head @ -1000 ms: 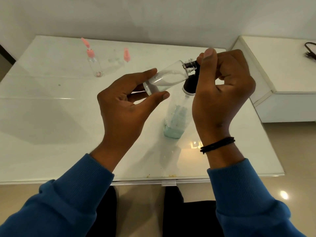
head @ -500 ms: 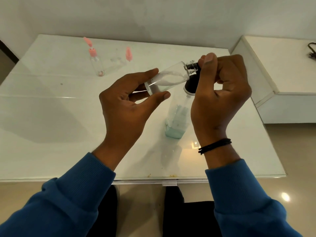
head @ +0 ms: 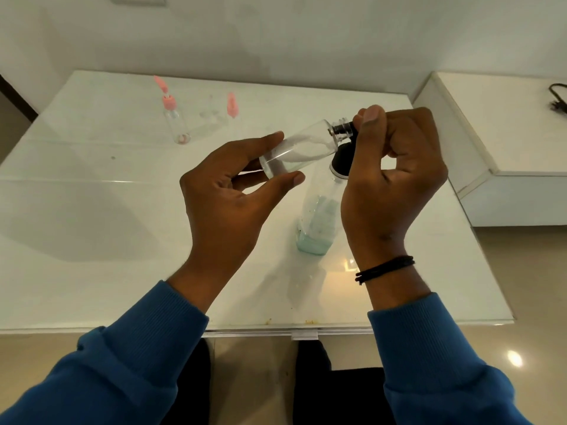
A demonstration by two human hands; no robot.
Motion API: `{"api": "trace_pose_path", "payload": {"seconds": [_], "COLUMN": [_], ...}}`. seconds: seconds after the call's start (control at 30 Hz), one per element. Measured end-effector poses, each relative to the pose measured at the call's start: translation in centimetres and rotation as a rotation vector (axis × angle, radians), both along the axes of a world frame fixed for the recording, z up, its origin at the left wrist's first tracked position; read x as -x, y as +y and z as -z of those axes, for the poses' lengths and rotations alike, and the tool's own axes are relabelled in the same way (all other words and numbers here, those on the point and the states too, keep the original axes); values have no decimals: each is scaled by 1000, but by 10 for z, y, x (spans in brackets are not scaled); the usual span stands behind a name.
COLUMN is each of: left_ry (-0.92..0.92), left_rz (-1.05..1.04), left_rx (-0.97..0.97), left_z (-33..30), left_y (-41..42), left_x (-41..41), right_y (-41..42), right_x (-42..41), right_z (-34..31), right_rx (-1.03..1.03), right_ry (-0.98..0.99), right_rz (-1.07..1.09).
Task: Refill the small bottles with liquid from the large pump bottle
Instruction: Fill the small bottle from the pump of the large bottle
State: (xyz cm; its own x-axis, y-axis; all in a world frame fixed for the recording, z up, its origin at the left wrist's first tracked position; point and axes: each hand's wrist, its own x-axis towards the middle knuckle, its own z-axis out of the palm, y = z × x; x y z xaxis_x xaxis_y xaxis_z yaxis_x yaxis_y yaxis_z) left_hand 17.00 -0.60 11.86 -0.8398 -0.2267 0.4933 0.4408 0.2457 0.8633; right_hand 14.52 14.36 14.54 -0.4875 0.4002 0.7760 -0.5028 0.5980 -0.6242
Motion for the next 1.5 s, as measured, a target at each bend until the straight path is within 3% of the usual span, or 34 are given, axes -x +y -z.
{"api": "trace_pose_path", "payload": {"seconds": [1.5], "left_ry": [-6], "left_rz": [5], "left_rx": [1], "left_z": [-4], "left_y": [4], "left_x": [-3], "right_y": [0], "right_x": [1], "right_z": [-2], "right_rx": [53], "right_ry": [-9], "right_rz": [2]}}
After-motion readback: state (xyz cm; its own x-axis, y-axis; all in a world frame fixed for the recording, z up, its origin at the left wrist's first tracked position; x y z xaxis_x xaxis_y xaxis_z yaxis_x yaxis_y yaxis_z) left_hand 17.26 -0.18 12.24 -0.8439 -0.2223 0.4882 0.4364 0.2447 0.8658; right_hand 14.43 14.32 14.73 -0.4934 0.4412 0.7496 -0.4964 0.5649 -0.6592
